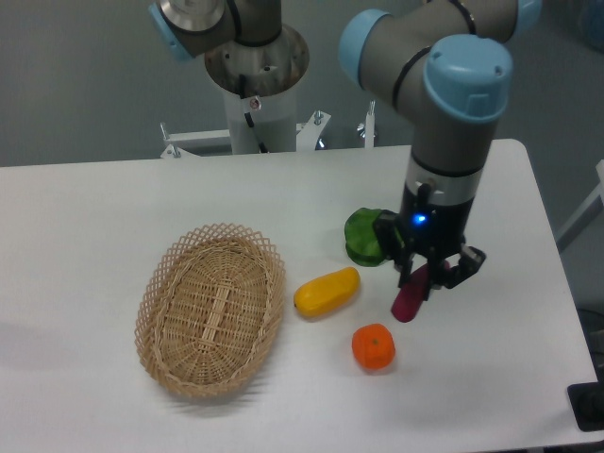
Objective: Place the sweet potato in the basket
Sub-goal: 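Lift the held purple sweet potato up from beside the bok choy, then carry the purple sweet potato over the wicker basket and lower it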
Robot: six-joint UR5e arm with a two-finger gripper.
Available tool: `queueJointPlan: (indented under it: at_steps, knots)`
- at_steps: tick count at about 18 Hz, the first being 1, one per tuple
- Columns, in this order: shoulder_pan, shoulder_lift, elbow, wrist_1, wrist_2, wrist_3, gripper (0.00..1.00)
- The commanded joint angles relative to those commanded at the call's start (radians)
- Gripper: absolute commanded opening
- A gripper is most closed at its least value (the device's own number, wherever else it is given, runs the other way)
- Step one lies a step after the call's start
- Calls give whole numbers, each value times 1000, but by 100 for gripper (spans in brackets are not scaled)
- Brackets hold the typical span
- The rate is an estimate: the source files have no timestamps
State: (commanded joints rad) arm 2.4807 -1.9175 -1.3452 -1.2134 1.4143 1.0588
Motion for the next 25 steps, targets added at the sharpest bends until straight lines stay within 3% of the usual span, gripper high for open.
queueJointPlan:
  at_steps: [4, 9, 13, 15, 25]
  knots:
    - [-113, 8, -72, 44, 8, -147, 18]
    - [-250, 32, -210, 121, 80, -304, 19]
    - [-357, 32, -379, 273, 219, -307, 19]
    - [-382, 31, -434, 343, 241, -300, 19]
    - [-443, -26, -508, 360, 313, -246, 19]
